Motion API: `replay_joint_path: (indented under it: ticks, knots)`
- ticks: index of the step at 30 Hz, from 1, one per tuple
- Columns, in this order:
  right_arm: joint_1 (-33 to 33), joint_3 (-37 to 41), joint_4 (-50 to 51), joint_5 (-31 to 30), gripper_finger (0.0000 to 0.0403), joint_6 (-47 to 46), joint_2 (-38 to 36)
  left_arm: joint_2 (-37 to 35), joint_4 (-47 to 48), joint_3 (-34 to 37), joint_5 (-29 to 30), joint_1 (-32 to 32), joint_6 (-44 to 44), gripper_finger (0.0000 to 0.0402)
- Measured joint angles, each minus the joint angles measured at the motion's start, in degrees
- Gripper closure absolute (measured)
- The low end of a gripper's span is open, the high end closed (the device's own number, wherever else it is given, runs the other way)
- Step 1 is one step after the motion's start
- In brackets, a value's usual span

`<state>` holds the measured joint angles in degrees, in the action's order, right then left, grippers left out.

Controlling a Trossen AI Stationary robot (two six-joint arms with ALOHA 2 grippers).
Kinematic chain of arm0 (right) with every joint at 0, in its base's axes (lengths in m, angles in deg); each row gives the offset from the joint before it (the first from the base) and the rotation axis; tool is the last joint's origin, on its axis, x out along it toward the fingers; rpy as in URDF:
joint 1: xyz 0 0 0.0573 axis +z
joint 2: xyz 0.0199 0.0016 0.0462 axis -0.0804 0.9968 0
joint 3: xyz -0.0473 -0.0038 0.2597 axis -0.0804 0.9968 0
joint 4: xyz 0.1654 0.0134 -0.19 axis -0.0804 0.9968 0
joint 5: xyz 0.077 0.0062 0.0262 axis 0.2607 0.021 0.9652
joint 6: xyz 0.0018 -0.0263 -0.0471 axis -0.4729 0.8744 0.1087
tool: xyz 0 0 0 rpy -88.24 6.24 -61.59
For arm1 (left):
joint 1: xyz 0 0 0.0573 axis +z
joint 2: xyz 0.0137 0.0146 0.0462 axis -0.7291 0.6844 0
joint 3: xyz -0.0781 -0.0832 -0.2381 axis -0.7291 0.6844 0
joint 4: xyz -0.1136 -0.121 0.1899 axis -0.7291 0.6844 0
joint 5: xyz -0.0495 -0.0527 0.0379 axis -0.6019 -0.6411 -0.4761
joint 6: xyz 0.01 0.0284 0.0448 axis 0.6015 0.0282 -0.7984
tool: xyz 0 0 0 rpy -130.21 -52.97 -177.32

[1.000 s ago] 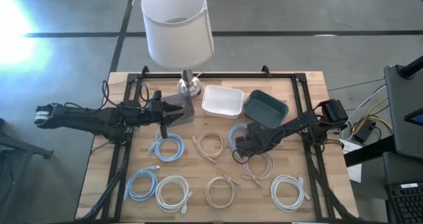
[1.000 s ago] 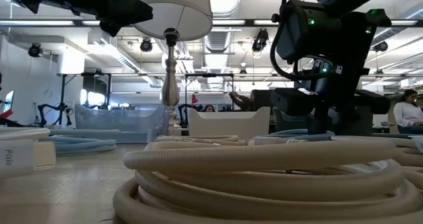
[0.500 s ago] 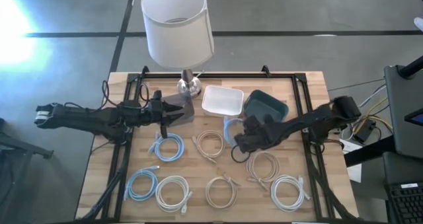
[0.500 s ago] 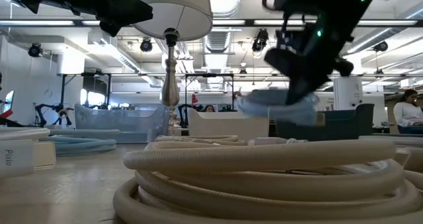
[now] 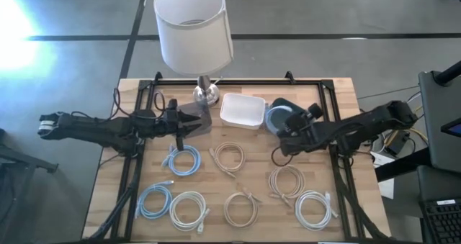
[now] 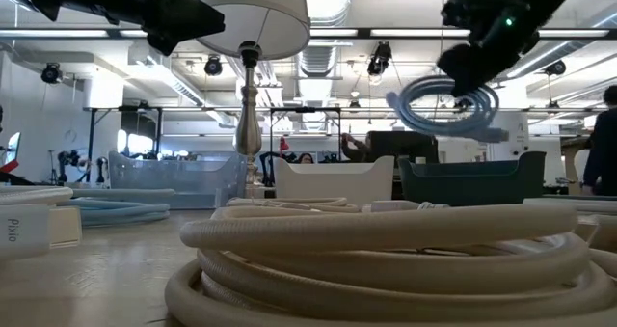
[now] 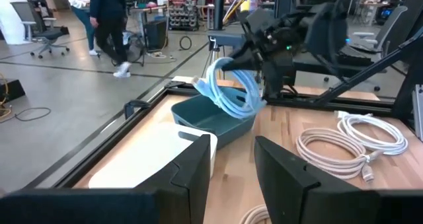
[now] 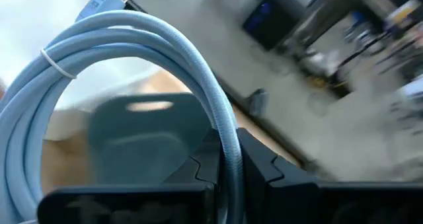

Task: Sort HDMI cables
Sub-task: Put the right blue hdmi cable into the blue bin

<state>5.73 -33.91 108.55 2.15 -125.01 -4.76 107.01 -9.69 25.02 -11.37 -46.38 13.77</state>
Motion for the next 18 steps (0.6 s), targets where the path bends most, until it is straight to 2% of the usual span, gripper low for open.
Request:
replay_joint_path:
  ticks: [7,15,18]
  knots:
    - [-4.66,6.53,0.34,-2.94,0.038,4.29,-3.16,0.37,0.02,0.0,0.0,-0.01,0.29,0.028]
    - [-9.3,13.79,-1.66,-2.94,0.0379,4.25,-2.28,0.37,-0.03,0.0,0.01,-0.01,0.49,0.028]
    - [-9.97,15.85,-4.77,-5.45,0.0367,3.93,-2.03,0.37,-0.1,0.0,0.01,-0.01,1.17,0.028]
